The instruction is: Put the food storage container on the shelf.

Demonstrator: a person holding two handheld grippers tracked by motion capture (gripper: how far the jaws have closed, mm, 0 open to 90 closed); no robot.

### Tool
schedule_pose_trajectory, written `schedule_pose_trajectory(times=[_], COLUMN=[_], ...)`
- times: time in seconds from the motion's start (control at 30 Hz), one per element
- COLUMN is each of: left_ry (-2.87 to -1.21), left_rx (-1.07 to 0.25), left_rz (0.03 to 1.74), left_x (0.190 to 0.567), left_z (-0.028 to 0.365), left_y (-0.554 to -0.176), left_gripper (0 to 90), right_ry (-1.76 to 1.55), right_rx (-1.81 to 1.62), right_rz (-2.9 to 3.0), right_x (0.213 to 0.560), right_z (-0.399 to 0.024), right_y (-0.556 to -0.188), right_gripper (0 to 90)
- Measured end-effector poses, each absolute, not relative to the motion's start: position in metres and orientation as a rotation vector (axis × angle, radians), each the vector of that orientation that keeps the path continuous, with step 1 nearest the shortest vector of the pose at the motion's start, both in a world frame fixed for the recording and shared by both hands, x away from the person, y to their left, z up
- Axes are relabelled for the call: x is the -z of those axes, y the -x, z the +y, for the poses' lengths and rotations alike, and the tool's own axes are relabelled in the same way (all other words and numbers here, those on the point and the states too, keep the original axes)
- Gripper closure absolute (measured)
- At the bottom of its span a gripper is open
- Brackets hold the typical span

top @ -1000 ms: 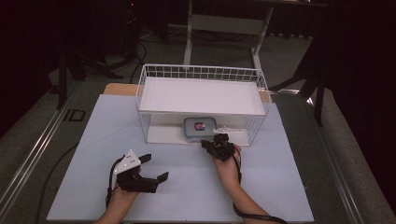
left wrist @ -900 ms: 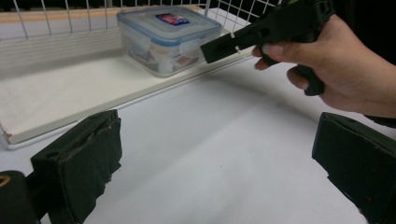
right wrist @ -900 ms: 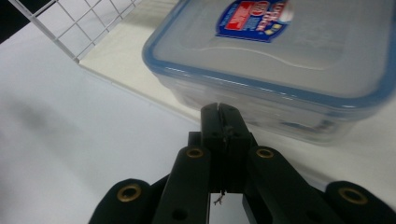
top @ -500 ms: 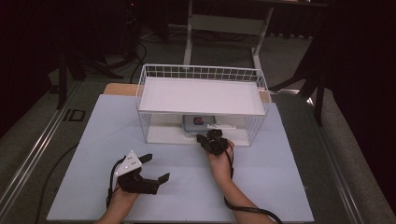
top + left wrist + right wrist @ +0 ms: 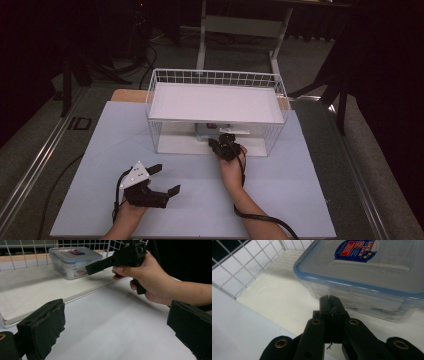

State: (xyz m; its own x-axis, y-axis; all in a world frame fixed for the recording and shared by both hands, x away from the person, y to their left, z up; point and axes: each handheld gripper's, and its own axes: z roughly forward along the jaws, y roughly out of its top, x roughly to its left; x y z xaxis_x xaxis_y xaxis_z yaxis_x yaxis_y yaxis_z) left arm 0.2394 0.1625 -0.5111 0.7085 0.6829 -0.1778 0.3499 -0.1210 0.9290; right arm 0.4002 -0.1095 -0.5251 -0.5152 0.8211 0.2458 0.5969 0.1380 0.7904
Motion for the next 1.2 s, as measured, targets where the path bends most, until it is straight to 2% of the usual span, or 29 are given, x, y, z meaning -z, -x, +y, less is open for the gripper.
schedule_pose_trajectory(times=[0.5, 0.8, 1.07, 1.2], left_ry=[-1.725, -1.735, -1.733, -1.734], left_rx=[-0.340, -0.353, -0.352, -0.349], left_rz=[0.825, 0.809, 0.804, 0.802], left_x=[0.511, 0.509, 0.510, 0.509], left_z=[0.162, 0.161, 0.159, 0.157], left_y=[-0.239, -0.238, -0.238, -0.237], left_gripper=[2.7, 2.7, 2.7, 2.7], right_ry=[-1.447, -1.355, -1.260, -1.214], right_rx=[-1.335, -1.348, -1.320, -1.325], right_rz=[2.133, 2.159, 2.187, 2.183], right_x=[0.526, 0.518, 0.511, 0.507], right_z=[-0.112, -0.114, -0.125, -0.128], right_y=[-0.409, -0.392, -0.367, -0.356], right_gripper=[89.9, 87.8, 77.0, 65.4])
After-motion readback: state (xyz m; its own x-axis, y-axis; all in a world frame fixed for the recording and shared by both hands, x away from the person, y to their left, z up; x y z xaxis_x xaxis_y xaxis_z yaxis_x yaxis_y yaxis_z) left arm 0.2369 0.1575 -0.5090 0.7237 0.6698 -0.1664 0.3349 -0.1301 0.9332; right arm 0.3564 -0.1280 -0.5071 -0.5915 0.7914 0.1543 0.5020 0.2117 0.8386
